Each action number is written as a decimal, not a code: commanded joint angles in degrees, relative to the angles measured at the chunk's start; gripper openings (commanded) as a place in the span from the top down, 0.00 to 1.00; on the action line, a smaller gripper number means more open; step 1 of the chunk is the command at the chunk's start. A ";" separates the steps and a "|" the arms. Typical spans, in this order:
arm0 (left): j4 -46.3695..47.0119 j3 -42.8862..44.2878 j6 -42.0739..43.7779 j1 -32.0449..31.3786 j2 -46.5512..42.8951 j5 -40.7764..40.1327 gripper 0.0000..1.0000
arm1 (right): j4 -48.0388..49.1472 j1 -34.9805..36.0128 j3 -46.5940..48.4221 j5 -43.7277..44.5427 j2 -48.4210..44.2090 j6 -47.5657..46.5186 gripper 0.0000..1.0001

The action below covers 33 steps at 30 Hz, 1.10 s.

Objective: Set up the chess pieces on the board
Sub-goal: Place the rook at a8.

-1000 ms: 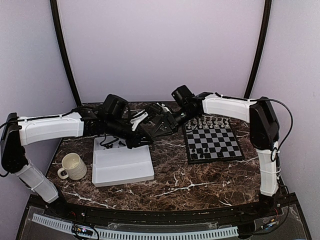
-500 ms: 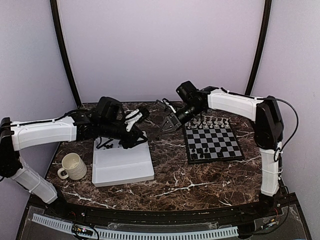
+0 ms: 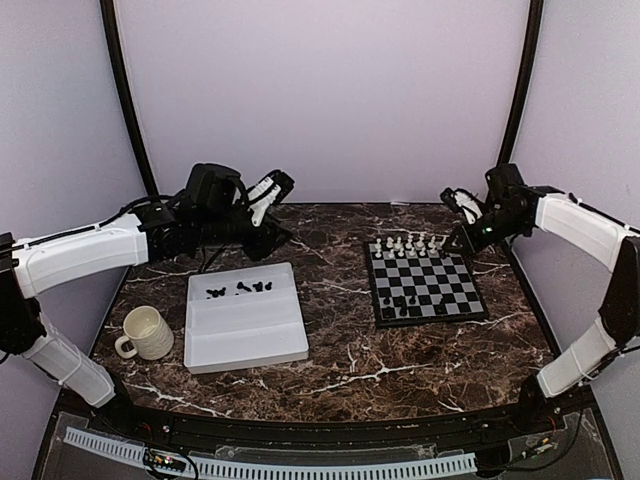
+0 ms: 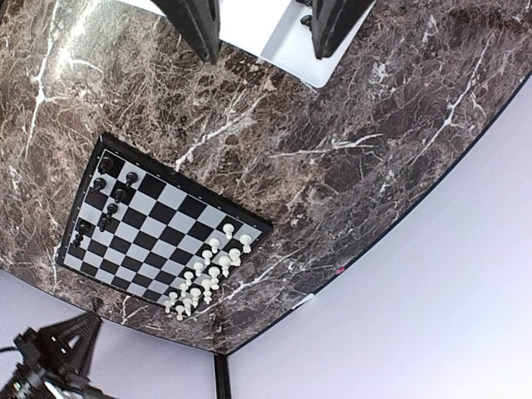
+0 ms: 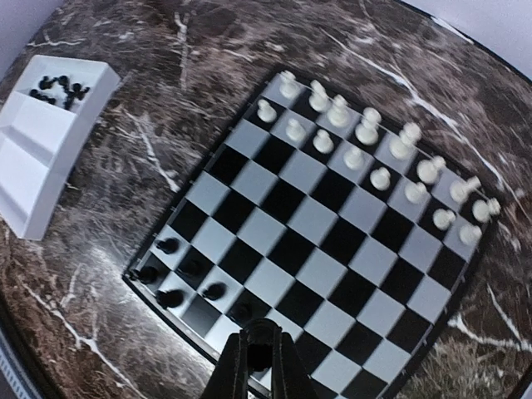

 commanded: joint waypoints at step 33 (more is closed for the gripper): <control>2.49 -3.65 -3.98 6.08 2.96 -1.86 0.60 | 9.24 -9.25 -26.14 15.47 -6.99 -8.63 0.97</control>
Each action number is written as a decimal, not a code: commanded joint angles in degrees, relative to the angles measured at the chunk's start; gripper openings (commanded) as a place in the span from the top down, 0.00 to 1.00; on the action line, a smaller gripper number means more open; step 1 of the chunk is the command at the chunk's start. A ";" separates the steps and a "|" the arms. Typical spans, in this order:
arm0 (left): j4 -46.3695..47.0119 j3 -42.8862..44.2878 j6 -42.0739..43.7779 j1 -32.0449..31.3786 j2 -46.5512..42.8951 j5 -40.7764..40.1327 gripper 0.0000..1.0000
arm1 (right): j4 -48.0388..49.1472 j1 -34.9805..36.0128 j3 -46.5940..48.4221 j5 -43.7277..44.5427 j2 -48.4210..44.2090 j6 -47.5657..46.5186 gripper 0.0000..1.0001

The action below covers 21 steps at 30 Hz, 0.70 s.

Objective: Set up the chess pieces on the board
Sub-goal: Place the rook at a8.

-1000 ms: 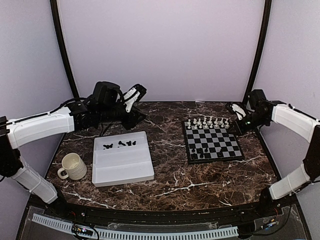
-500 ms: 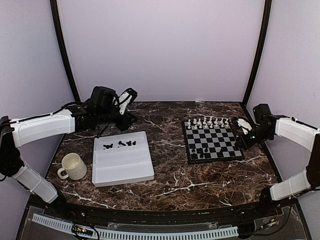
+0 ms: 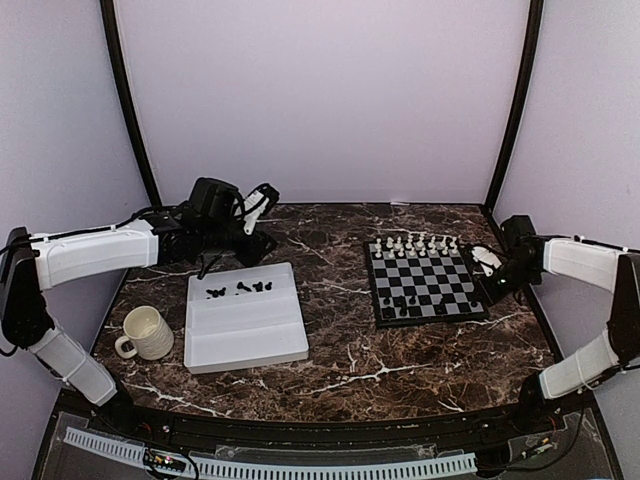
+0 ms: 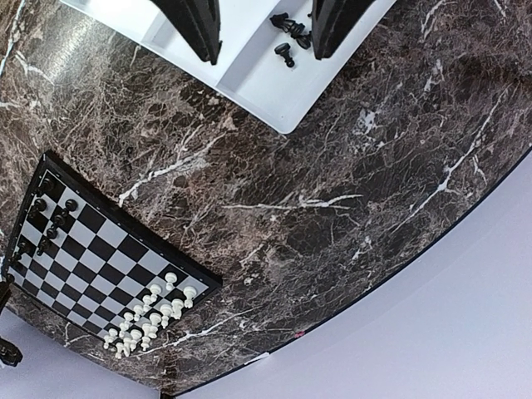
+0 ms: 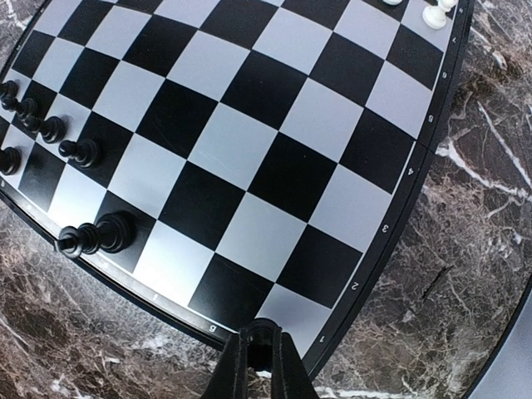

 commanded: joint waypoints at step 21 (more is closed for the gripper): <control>-1.30 1.47 -0.38 0.18 0.67 0.44 0.60 | 3.61 -0.52 -1.67 2.31 3.33 -0.07 0.91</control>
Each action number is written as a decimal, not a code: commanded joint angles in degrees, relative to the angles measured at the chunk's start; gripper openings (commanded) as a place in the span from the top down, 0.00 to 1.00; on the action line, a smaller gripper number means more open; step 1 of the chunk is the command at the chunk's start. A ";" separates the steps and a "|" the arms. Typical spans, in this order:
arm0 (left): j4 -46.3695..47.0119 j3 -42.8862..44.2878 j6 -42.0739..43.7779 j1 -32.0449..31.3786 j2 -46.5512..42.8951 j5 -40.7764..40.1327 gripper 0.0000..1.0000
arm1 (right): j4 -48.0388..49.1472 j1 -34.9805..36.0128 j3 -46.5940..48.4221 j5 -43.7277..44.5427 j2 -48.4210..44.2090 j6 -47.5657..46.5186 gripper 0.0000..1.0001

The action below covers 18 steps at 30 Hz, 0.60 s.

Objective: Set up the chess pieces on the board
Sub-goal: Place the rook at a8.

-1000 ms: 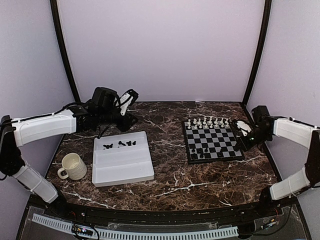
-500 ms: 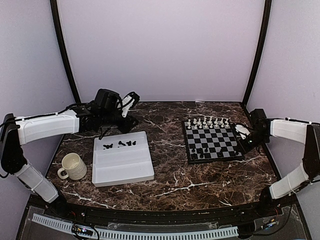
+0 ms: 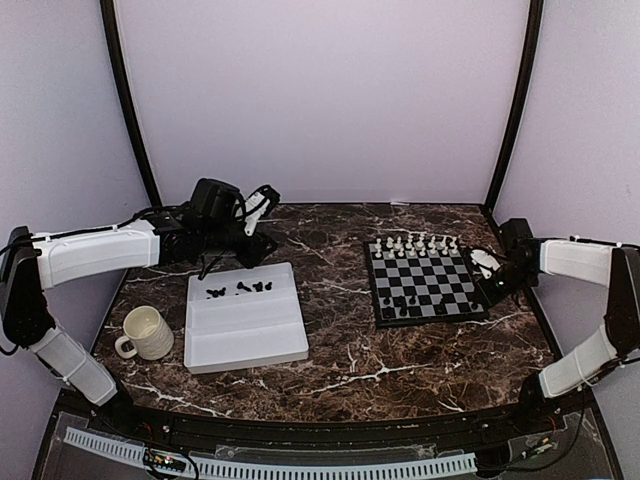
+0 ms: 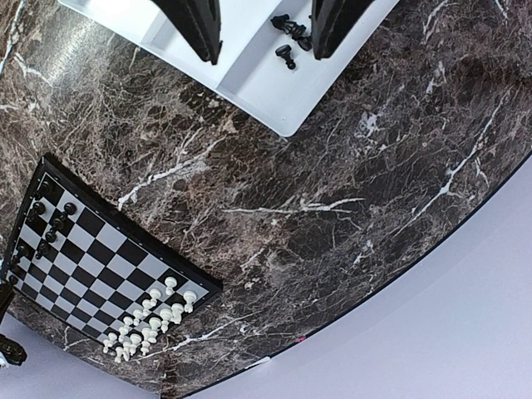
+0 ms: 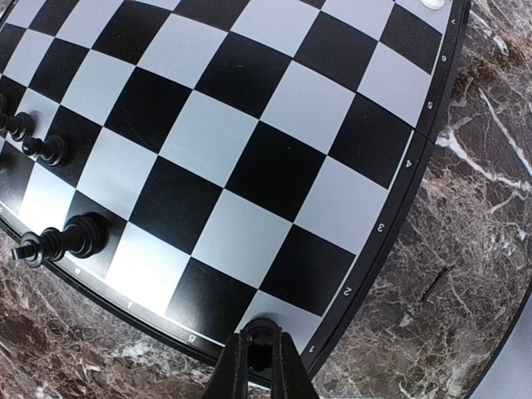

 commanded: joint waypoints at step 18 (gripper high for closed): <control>-1.65 1.62 -0.46 0.12 0.06 0.71 0.60 | 0.61 -0.35 -0.26 -0.02 -0.21 0.79 0.77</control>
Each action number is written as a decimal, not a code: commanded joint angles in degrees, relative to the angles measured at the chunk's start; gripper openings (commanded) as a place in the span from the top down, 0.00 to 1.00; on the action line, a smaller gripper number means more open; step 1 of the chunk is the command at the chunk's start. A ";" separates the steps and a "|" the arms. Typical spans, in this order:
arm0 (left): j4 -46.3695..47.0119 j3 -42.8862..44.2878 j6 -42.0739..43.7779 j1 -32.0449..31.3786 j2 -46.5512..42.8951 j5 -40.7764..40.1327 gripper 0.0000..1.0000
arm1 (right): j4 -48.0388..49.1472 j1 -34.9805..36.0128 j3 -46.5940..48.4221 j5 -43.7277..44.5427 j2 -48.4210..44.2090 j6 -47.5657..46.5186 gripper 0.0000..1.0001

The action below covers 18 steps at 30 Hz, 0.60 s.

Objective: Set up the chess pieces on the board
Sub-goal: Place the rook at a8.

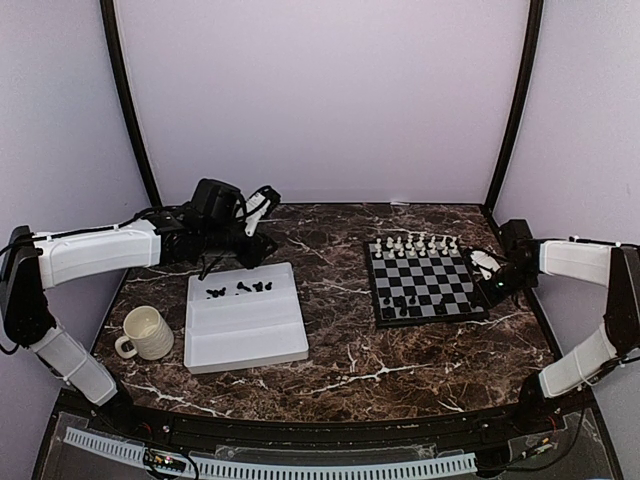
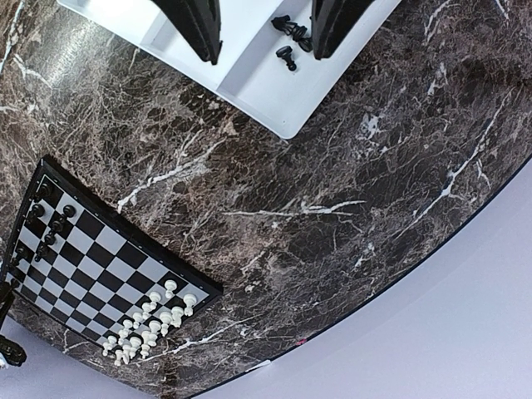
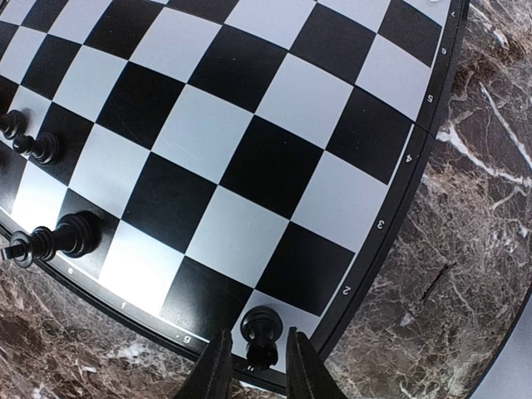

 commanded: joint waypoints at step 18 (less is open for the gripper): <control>-1.72 1.64 -0.73 0.19 -0.27 1.27 0.60 | -1.05 -0.36 -0.15 1.25 -1.24 0.51 0.95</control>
